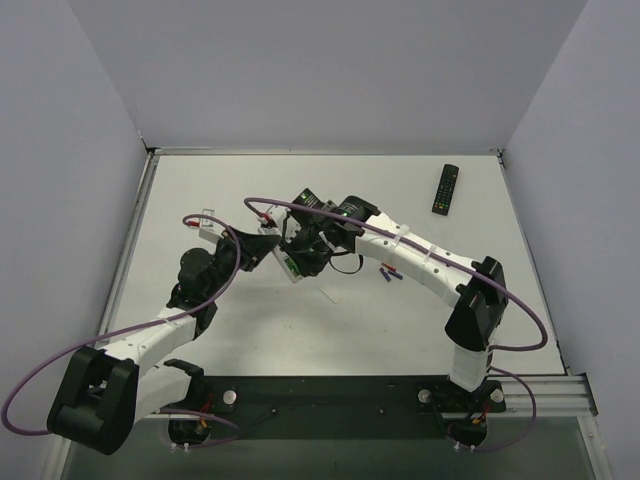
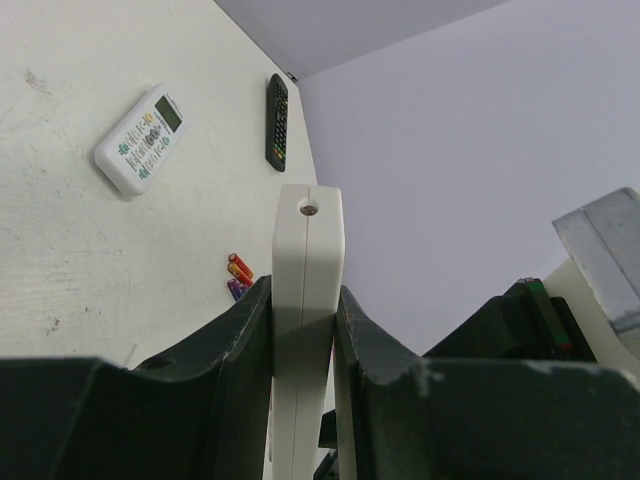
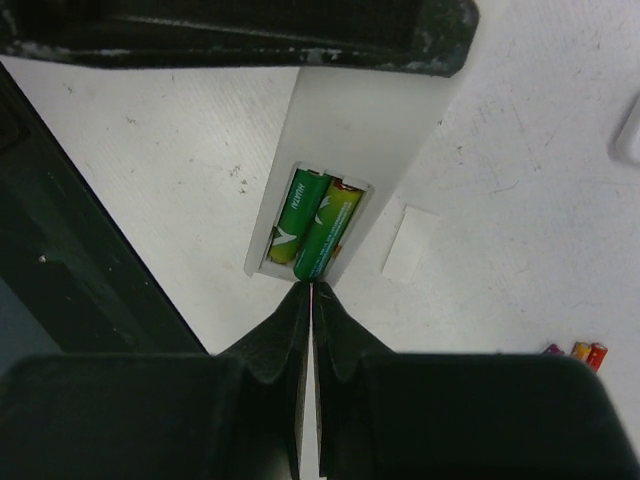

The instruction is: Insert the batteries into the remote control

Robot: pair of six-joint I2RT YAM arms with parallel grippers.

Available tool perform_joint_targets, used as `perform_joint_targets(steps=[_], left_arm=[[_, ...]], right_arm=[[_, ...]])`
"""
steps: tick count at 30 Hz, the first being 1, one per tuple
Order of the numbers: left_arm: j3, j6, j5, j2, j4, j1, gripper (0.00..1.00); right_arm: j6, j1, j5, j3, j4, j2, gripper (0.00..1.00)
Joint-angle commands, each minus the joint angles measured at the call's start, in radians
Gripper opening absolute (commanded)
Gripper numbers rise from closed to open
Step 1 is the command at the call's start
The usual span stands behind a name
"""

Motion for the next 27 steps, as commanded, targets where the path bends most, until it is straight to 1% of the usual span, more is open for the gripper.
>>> perform_joint_targets(steps=[1,2,5,10,14,17,21,22,24,25,27], left_arm=[[0.052,-0.129,0.128,-0.058,0.179,-0.025,0.0],[0.049,-0.129,0.127,-0.061,0.182,-0.025,0.0],[0.037,-0.141,0.114,-0.064,0.201,-0.025,0.0],[0.018,-0.15,0.102,-0.067,0.261,-0.025,0.0],[0.004,-0.153,0.091,-0.07,0.281,-0.025,0.0],[-0.019,-0.152,0.067,-0.073,0.27,-0.022,0.0],[-0.078,-0.155,0.013,-0.075,0.265,-0.012,0.0],[-0.088,-0.152,-0.008,-0.075,0.265,-0.008,0.0],[-0.111,-0.149,-0.028,-0.071,0.265,-0.005,0.0],[-0.115,-0.142,-0.033,-0.07,0.264,-0.003,0.0],[-0.121,-0.139,-0.037,-0.067,0.262,0.0,0.0]], right_arm=[[0.113,-0.011,0.109,0.043,0.105,0.07,0.0],[0.161,-0.016,0.119,0.046,0.105,0.073,0.0],[0.234,-0.026,0.131,0.055,0.103,0.087,0.0],[0.314,-0.052,0.015,0.075,0.103,0.115,0.0],[0.32,-0.057,-0.01,0.081,0.103,0.115,0.0],[0.314,-0.069,-0.024,0.074,0.105,0.083,0.0],[0.278,-0.091,-0.029,0.048,0.126,-0.009,0.0],[0.269,-0.097,-0.027,0.028,0.144,-0.031,0.06],[0.245,-0.103,-0.012,0.002,0.158,-0.09,0.12],[0.236,-0.106,-0.006,-0.024,0.167,-0.107,0.18],[0.202,-0.117,-0.004,-0.047,0.167,-0.144,0.27]])
